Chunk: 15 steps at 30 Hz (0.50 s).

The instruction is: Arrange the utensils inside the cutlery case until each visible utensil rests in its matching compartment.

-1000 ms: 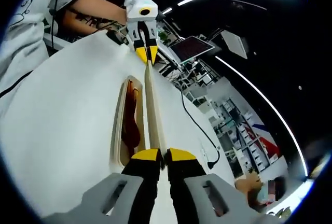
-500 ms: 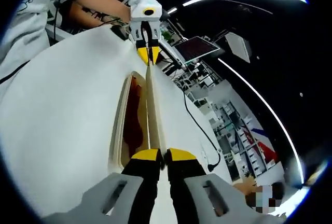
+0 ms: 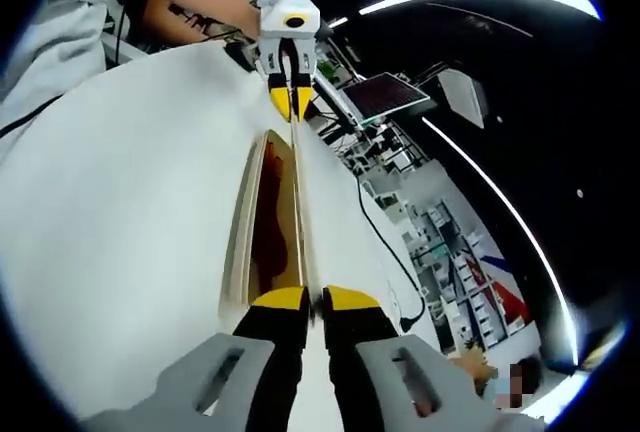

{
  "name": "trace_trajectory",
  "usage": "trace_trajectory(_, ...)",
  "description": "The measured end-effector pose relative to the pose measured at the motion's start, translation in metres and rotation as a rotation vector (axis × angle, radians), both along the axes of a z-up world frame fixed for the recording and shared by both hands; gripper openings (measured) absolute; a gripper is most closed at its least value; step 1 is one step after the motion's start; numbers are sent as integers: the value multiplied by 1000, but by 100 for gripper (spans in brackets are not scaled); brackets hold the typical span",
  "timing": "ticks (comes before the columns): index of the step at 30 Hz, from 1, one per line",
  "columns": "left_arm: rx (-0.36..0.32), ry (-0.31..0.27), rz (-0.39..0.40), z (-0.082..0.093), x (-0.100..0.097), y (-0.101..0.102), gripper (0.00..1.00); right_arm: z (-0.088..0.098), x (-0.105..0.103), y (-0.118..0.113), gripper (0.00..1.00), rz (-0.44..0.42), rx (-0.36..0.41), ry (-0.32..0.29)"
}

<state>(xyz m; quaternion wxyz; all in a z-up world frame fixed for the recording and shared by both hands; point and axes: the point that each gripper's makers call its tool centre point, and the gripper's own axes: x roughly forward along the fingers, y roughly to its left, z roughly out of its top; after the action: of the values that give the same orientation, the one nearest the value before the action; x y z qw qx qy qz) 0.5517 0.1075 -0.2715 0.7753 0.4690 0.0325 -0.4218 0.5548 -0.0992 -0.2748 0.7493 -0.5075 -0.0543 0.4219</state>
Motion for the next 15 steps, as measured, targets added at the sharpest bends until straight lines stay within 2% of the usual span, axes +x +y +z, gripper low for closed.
trace_trajectory(9,20,16,-4,-9,-5,2,8,-5,-7,2,7,37,-17,-8)
trace_trajectory(15,26,23,-1,-14,-5,2,9,-10,-12,3,8,40,-19,9)
